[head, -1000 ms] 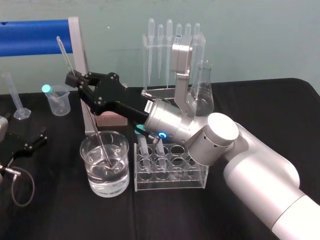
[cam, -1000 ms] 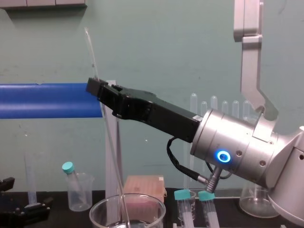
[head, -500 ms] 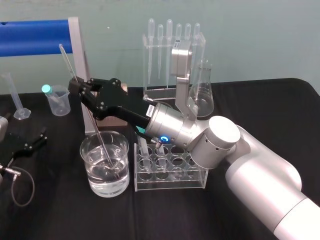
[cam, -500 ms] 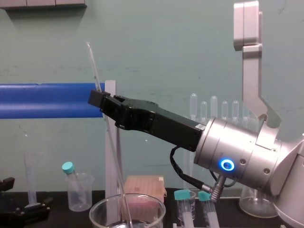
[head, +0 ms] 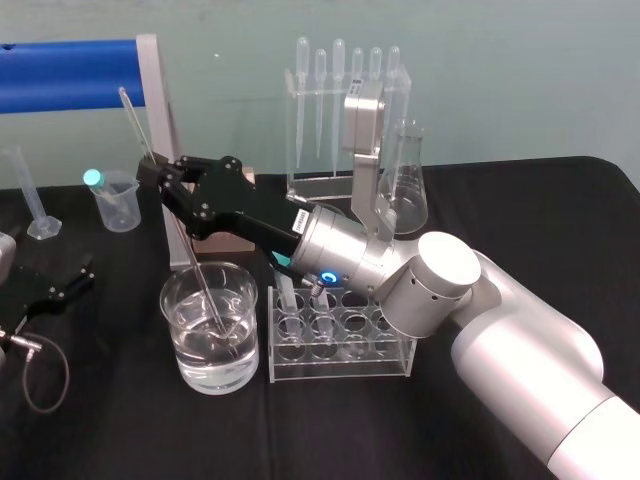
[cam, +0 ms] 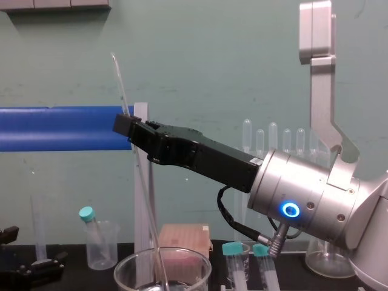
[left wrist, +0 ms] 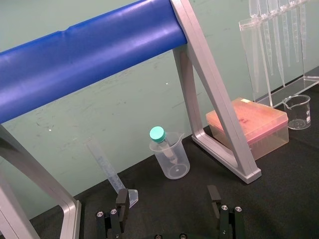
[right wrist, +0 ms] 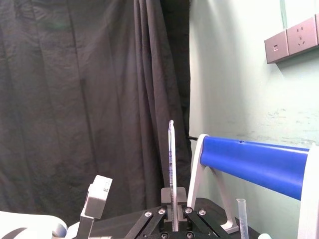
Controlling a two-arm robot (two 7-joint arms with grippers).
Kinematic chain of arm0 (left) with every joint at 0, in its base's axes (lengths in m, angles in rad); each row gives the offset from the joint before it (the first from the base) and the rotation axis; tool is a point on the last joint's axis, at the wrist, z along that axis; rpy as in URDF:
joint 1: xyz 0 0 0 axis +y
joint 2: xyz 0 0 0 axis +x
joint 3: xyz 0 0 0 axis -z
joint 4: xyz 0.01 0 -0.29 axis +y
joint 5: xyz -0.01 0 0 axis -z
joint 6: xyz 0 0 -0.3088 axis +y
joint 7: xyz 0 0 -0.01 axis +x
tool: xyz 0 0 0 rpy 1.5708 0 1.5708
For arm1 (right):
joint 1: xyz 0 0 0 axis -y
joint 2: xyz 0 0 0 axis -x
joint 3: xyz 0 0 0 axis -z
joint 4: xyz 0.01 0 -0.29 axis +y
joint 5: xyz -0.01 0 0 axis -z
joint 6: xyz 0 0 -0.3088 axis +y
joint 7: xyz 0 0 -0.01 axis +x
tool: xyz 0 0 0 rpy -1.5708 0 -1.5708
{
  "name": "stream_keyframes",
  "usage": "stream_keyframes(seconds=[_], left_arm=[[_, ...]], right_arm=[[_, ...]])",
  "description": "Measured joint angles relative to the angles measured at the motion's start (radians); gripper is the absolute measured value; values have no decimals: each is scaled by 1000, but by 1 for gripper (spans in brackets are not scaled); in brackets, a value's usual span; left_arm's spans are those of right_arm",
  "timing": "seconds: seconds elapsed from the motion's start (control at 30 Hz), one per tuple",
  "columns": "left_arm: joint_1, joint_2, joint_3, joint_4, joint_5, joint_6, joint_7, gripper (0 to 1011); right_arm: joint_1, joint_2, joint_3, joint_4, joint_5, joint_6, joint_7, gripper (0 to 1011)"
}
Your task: Hold the thermometer with one hand and immerse one end into the beaker, then reinsert it into the test tube rack.
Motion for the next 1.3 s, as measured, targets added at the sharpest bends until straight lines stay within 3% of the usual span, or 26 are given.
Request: stream_keyframes(seconds=[1.3], left_arm=[[0,0,0,0,0,0,0,1008]], right_arm=[[1,0,0,0,-2,-3,-2,56]])
